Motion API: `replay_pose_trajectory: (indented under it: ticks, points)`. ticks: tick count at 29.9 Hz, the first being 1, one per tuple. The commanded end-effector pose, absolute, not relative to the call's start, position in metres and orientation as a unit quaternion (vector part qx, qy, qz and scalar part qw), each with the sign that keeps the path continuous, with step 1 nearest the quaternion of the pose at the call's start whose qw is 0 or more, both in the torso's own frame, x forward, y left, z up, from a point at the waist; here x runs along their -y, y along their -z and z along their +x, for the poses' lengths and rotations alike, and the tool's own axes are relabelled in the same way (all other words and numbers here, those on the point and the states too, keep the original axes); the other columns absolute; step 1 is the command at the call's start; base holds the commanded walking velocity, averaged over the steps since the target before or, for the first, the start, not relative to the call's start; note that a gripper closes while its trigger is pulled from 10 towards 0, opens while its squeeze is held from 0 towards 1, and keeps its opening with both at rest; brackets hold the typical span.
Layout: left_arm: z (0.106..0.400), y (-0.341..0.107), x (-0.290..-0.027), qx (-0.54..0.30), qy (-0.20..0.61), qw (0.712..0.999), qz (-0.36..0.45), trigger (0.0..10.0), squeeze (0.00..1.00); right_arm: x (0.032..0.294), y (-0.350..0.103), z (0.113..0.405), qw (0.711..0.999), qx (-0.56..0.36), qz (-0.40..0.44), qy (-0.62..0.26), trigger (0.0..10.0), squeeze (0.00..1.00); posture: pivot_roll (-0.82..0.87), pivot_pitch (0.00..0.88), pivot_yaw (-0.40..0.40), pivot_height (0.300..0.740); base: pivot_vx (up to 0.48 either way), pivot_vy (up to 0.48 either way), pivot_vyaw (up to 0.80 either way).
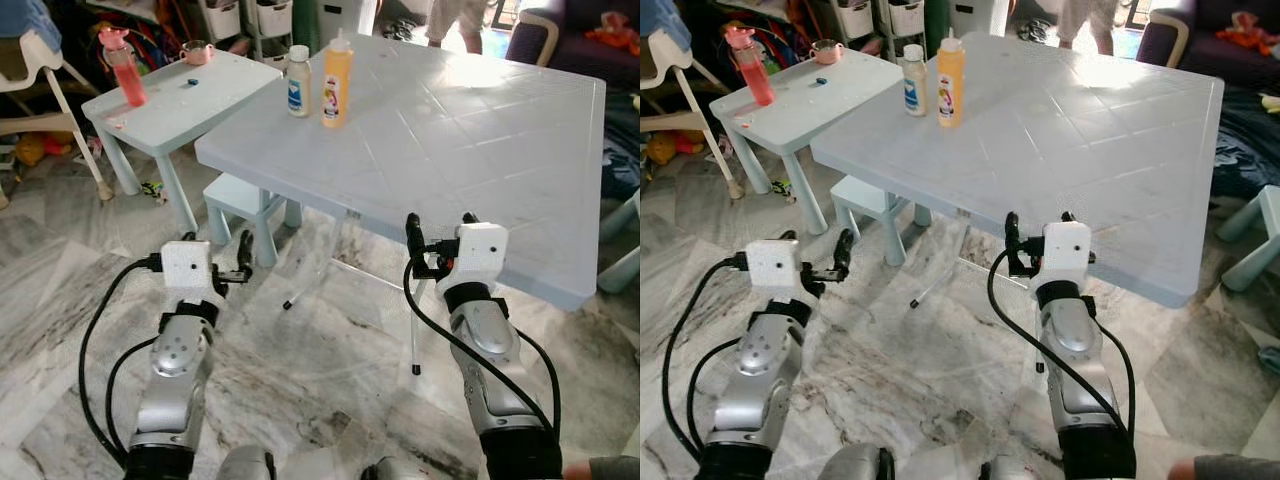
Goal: Restocking fridge
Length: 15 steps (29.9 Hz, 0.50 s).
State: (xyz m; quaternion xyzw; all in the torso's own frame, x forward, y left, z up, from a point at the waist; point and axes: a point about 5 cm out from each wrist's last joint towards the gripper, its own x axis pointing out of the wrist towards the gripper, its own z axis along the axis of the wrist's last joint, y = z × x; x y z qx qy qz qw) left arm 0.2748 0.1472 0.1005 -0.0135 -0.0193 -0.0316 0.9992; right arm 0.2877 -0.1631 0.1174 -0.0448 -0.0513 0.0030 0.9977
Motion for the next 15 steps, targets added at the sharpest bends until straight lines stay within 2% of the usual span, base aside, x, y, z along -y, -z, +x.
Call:
replay_pose_trajectory:
  ticks: [1, 6, 13, 15]
  points:
    - [0.2757, -0.1024, -0.1514, 0.021, 0.031, 0.999, -0.007, 10.0, 0.00, 0.1622, -0.1196, 0.2902, 0.997, 0.054, -0.046, -0.004, 10.0, 0.00, 0.04, 0.031, 0.032, 0.740, 0.000, 0.304, 0.00]
    - [0.2767, -0.1029, -0.1502, 0.021, 0.034, 0.999, -0.007, 10.0, 0.00, 0.1597, -0.1217, 0.2898, 0.998, 0.054, -0.039, -0.024, 10.0, 0.00, 0.04, 0.028, 0.032, 0.740, 0.000, 0.305, 0.00]
    - [0.2786, -0.1057, -0.1493, 0.031, 0.046, 0.998, 0.009, 10.0, 0.00, 0.1613, -0.1281, 0.2893, 0.995, 0.079, -0.066, -0.017, 10.0, 0.00, 0.04, 0.025, 0.032, 0.740, 0.000, 0.438, 0.00]
    - [0.2788, -0.1062, -0.1483, 0.033, 0.048, 0.998, 0.010, 10.0, 0.00, 0.1617, -0.1267, 0.2902, 0.996, 0.071, -0.055, -0.013, 10.0, 0.00, 0.04, 0.025, 0.032, 0.740, 0.330, 0.349, -0.80]
